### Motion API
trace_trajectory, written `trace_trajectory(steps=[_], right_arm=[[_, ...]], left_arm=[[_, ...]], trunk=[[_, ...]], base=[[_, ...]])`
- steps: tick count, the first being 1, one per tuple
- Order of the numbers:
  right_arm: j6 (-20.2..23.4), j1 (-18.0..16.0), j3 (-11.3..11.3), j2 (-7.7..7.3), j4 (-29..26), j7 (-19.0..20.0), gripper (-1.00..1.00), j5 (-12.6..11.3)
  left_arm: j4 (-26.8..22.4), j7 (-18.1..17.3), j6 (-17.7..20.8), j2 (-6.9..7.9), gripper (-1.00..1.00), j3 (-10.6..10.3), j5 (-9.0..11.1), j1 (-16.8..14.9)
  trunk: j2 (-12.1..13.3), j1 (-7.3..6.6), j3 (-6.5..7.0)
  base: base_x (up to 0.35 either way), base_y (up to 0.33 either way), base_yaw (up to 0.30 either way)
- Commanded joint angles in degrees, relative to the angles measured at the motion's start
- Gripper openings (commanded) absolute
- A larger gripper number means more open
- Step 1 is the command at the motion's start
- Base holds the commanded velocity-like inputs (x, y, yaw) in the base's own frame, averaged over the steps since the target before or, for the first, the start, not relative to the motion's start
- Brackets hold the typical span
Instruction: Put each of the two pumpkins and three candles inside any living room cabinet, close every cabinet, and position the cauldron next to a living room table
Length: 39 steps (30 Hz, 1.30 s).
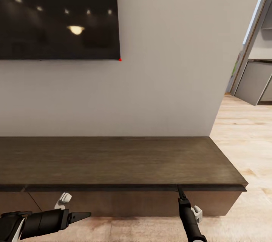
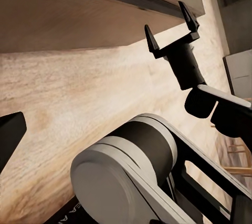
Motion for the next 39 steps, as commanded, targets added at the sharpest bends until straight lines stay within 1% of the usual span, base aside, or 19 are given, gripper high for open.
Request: trace_trajectory(steps=[1,34,35,39], right_arm=[[-0.01,0.0,0.0,0.0,0.0,0.0,1.0,0.0],[-0.2,0.0,0.12,0.03,0.0,-0.51,1.0,0.0],[-0.16,0.0,0.12,0.02,0.0,-0.51,-1.0,0.0],[0.05,0.0,0.1,0.0,0.0,-0.53,-1.0,0.0]], left_arm=[[0.0,0.01,0.0,0.0,1.0,0.01,0.0,0.0],[0.0,0.03,0.0,0.0,1.0,0.0,-0.08,0.0],[0.0,0.03,0.0,0.0,1.0,0.0,-0.08,0.0],[0.0,0.03,0.0,0.0,1.0,0.0,-0.08,0.0]], trunk=[[0.0,0.0,0.0],[0.0,0.0,0.0],[0.0,0.0,0.0],[0.0,0.0,0.0]], base=[[0.0,0.0,0.0],[0.012,0.0,0.0],[0.0,0.0,0.0],[0.0,0.0,0.0]])
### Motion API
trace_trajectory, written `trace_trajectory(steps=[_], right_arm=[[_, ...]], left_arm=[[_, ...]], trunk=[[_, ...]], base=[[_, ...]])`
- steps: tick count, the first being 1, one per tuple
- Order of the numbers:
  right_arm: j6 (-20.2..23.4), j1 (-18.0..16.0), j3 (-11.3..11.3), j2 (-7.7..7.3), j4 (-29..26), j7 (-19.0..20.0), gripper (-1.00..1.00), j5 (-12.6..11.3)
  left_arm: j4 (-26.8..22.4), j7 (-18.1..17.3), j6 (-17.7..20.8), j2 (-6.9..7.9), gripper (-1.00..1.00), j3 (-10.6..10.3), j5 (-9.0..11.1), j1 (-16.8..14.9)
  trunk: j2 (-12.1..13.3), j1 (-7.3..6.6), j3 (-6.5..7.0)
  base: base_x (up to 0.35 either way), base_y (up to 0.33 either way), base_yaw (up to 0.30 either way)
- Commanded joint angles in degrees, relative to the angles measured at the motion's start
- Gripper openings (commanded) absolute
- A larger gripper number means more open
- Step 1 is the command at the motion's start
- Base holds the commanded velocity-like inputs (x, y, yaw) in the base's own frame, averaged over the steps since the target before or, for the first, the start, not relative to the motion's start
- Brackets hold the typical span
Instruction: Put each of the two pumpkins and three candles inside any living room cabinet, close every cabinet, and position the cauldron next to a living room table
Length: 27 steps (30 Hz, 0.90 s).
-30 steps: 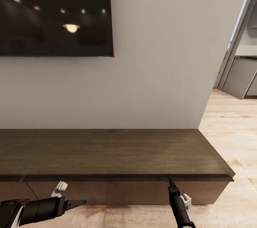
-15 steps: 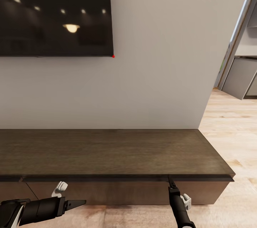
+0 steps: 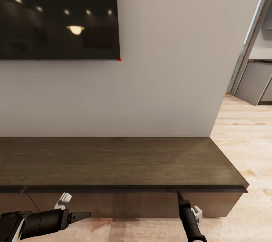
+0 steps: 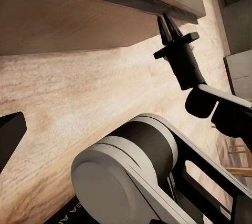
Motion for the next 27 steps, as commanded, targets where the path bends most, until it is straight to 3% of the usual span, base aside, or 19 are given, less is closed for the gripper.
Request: trace_trajectory(steps=[1,27], right_arm=[[0.12,0.0,0.06,0.0,-0.04,0.12,-1.0,-0.16],[0.05,0.0,0.09,0.01,-0.04,0.12,-1.0,-0.16]], left_arm=[[0.0,0.0,0.0,0.0,1.0,0.0,0.0,0.0],[0.0,0.06,-0.09,-0.01,1.0,0.0,-0.27,0.0]], trunk=[[0.0,0.0,0.0],[0.0,0.0,0.0]], base=[[0.0,0.0,0.0],[-0.022,0.0,0.0]])
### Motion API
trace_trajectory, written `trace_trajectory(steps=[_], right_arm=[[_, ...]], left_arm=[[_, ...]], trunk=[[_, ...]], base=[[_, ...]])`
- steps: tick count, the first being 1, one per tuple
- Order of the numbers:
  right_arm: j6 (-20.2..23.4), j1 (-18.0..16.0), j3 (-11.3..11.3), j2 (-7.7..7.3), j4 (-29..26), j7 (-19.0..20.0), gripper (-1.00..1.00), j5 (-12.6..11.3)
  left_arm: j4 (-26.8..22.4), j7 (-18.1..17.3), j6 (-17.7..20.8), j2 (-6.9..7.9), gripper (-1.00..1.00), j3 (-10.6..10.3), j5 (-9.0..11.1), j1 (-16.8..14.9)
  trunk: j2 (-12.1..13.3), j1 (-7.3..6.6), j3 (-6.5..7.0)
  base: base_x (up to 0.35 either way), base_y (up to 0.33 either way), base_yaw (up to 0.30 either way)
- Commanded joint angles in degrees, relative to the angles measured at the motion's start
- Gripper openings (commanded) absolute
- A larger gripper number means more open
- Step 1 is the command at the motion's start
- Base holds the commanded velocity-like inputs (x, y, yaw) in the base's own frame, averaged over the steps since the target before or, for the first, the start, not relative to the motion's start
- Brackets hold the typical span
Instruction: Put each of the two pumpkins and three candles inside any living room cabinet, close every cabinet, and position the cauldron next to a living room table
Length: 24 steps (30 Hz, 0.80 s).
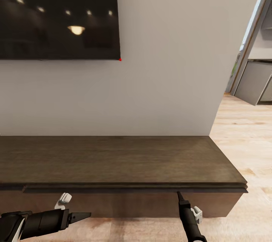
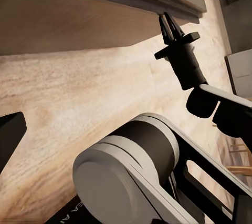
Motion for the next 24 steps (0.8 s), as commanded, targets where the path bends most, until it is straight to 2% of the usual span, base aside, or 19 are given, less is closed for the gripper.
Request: trace_trajectory(steps=[1,8,24], right_arm=[[0.06,-0.02,0.18,0.02,-0.13,0.69,-1.0,-0.21],[0.06,-0.02,0.18,0.02,-0.13,0.69,-1.0,-0.21],[0.03,-0.02,0.25,0.08,-0.13,0.69,-1.0,-0.22]], left_arm=[[0.0,-0.01,0.0,0.0,1.0,0.0,0.01,0.0],[0.0,0.02,0.0,-0.07,1.0,0.0,-0.01,0.0],[0.0,0.02,0.0,-0.08,1.0,-0.01,-0.01,0.0]], trunk=[[-0.01,-0.01,0.01],[-0.01,-0.01,0.01],[-0.01,-0.01,0.01]], base=[[-0.07,0.0,0.0],[-0.085,0.0,0.0],[-0.29,0.0,0.0]])
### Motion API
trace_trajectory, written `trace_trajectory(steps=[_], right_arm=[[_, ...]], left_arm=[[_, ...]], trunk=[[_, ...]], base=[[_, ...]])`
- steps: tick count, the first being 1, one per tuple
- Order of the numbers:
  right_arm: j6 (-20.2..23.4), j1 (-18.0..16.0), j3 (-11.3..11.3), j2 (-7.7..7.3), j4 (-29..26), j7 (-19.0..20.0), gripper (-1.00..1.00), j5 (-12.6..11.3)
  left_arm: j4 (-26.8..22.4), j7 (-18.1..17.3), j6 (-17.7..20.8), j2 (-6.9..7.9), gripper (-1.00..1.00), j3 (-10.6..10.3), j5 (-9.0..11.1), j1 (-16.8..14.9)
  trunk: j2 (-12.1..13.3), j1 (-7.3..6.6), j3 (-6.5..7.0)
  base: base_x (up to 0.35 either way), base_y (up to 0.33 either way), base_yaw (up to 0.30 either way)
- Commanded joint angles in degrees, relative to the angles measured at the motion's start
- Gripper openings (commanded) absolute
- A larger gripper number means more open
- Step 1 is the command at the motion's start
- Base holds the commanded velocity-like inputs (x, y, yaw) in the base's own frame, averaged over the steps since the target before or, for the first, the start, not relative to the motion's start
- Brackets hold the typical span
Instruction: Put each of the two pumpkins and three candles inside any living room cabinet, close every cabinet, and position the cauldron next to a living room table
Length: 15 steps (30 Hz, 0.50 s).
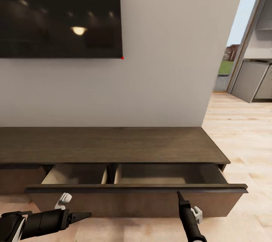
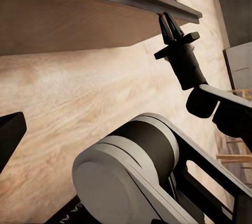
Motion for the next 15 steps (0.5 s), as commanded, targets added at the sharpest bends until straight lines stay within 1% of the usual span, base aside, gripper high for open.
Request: trace_trajectory(steps=[1,4,10,15], right_arm=[[0.05,-0.02,0.36,0.01,-0.13,0.68,-1.0,-0.11],[0.04,-0.02,0.36,0.01,-0.13,0.68,-1.0,-0.11],[0.05,-0.02,0.36,0.01,-0.13,0.68,-1.0,-0.1],[0.01,-0.02,0.36,0.01,-0.13,0.68,-1.0,-0.1]], left_arm=[[0.01,0.0,0.0,0.0,1.0,-0.01,0.0,0.0],[0.01,0.0,0.0,0.01,1.0,0.0,0.0,0.0],[0.01,0.0,0.0,0.0,1.0,-0.01,0.0,0.0],[0.01,0.0,0.0,0.0,1.0,-0.05,0.0,0.0]], trunk=[[-0.01,-0.01,0.01],[-0.01,-0.01,0.01],[-0.01,-0.01,0.01],[-0.01,-0.01,0.01]], base=[[-0.216,0.0,0.0],[-0.242,0.0,0.0],[-0.05,0.0,0.0],[-0.138,0.0,0.0]])
